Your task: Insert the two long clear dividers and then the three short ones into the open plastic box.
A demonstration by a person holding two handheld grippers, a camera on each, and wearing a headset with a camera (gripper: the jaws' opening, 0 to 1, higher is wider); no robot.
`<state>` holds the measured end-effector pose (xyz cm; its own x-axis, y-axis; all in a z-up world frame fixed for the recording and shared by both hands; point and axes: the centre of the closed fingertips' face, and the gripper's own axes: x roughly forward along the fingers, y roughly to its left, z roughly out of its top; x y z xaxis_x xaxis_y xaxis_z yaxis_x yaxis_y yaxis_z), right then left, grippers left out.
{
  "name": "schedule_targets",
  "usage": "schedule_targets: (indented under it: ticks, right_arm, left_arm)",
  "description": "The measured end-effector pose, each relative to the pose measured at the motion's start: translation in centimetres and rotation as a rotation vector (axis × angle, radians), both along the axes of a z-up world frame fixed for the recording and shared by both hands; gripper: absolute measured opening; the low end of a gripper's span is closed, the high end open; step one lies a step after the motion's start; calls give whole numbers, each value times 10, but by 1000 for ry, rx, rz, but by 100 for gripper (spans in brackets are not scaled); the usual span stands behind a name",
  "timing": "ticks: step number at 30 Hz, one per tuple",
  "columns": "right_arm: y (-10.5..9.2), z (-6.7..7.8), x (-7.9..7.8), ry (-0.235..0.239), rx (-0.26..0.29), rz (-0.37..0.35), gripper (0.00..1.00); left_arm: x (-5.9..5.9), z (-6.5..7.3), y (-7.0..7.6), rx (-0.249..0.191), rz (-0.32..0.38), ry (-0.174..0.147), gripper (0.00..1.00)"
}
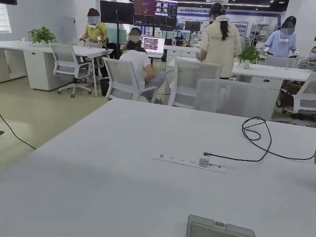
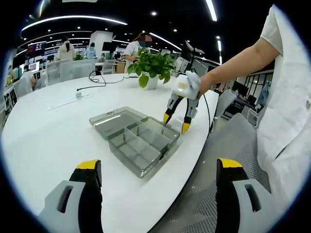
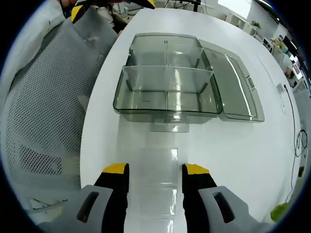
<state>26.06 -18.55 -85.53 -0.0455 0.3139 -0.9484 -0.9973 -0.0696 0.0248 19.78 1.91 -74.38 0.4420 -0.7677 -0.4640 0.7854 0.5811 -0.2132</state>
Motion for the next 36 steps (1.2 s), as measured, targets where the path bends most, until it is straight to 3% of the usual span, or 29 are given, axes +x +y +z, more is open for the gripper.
schedule_targets:
  ticks: [4, 13, 23, 31, 36]
  right_arm:
    - [-1, -1, 3, -39, -17, 37, 40]
    - [-1, -1, 1, -42, -29, 47, 33]
    - [-1, 0, 2, -45, -41, 40, 33]
    - [-3, 2, 3, -63, -42, 9, 33]
    - [1, 15, 6, -88, 2, -41, 33]
  left_arm:
    - [1, 1, -1, -5, 0, 0, 100]
    - [1, 1, -2, -8, -4, 0, 100]
    - [1, 2, -2, -10, -6, -1, 100]
    - [0, 2, -2, -13, -6, -1, 100]
    - [-1, 4, -3, -15, -10, 0, 99]
